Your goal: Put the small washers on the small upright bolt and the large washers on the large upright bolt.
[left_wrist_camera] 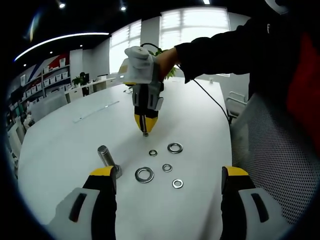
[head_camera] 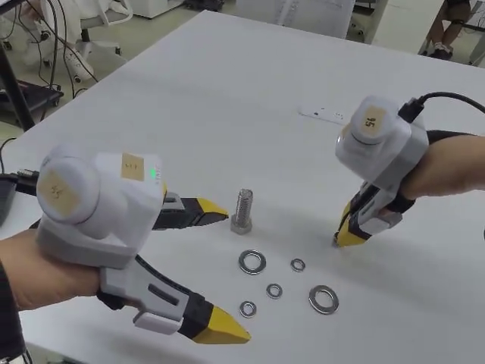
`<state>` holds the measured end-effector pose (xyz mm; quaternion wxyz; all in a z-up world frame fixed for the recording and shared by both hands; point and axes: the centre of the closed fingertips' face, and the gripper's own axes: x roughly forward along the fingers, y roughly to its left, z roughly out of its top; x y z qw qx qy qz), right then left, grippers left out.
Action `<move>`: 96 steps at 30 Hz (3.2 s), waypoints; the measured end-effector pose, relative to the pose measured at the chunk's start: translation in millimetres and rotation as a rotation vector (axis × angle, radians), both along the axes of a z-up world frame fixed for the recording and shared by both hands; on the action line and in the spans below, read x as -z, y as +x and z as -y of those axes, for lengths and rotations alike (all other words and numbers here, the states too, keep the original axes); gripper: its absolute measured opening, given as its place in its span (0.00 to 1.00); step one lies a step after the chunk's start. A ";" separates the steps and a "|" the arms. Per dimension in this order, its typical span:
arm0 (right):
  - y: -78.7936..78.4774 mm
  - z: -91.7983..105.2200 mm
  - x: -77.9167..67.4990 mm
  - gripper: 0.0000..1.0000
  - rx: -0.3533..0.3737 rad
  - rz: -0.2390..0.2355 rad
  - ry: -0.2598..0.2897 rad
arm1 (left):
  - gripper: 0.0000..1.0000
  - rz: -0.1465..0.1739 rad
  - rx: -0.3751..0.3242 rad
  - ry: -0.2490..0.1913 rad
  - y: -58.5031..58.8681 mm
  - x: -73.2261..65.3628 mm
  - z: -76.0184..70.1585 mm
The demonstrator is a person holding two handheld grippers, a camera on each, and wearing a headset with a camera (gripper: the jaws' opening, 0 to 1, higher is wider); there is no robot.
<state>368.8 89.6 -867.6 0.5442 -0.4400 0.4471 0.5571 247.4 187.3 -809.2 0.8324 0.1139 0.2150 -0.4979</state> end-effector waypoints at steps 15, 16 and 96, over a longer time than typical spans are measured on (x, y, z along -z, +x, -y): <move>-0.3 1.5 1.5 0.15 0.004 0.001 -0.003 | 0.86 -0.004 0.003 -0.002 0.9 0.6 1.2; -0.5 2.4 1.9 0.15 0.002 0.001 -0.006 | 0.86 -0.003 0.002 -0.001 1.0 0.5 1.0; -54.6 -45.5 0.8 0.21 -0.080 0.021 0.038 | 0.84 0.009 -0.015 -0.025 3.7 -6.7 -2.3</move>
